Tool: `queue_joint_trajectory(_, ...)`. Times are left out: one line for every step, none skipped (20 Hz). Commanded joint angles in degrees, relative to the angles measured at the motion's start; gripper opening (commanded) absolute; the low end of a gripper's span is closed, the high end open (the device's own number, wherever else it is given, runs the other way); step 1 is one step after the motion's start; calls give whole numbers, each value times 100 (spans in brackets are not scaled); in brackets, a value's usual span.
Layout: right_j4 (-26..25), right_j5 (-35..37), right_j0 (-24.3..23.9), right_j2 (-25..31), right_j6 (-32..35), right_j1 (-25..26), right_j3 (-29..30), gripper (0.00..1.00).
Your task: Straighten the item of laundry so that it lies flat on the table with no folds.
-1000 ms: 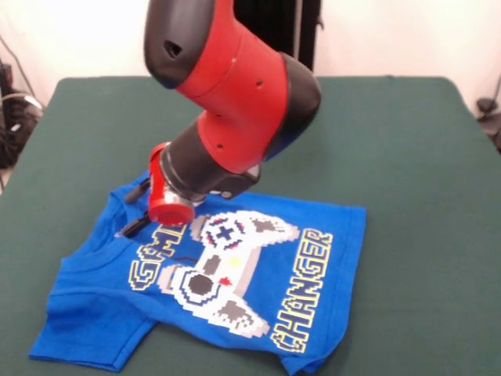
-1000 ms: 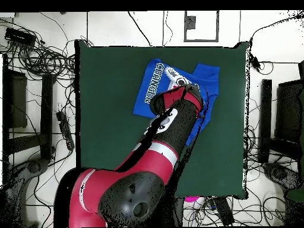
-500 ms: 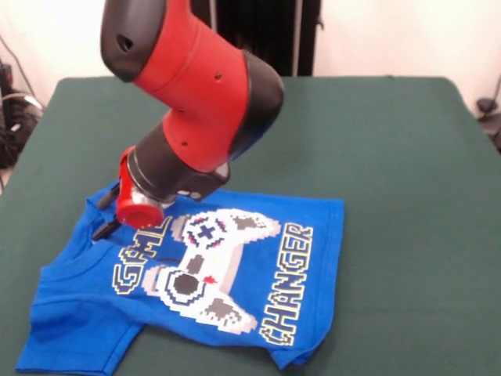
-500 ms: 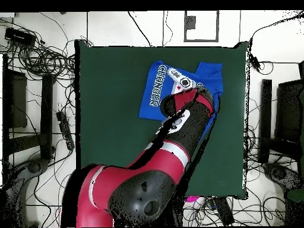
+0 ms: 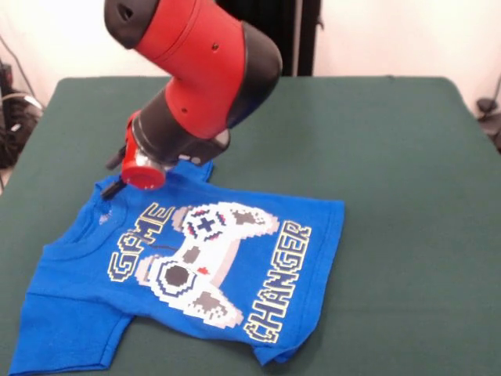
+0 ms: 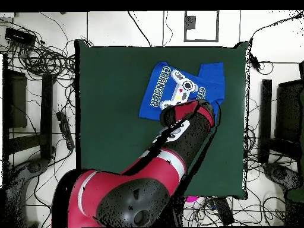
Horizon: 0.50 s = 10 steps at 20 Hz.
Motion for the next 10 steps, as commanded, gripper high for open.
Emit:
queue_joint_trajectory(118,276,182,650,22,54,859,100)
queue_joint_trajectory(111,253,180,646,20,73,846,100)
queue_joint_trajectory(104,230,177,641,17,92,834,100)
queue_joint_trajectory(94,225,183,632,11,103,824,100)
queue_joint_trajectory(86,210,175,633,-7,109,807,100)
queue_joint_trajectory(65,142,179,616,5,126,792,100)
queue_joint_trajectory(14,61,172,598,-30,141,760,100)
queue_joint_trajectory(-52,19,206,509,-21,170,708,100)
queue_joint_trajectory(-150,-40,284,336,57,235,629,100)
queue_joint_trajectory(-214,-102,308,249,72,228,599,100)
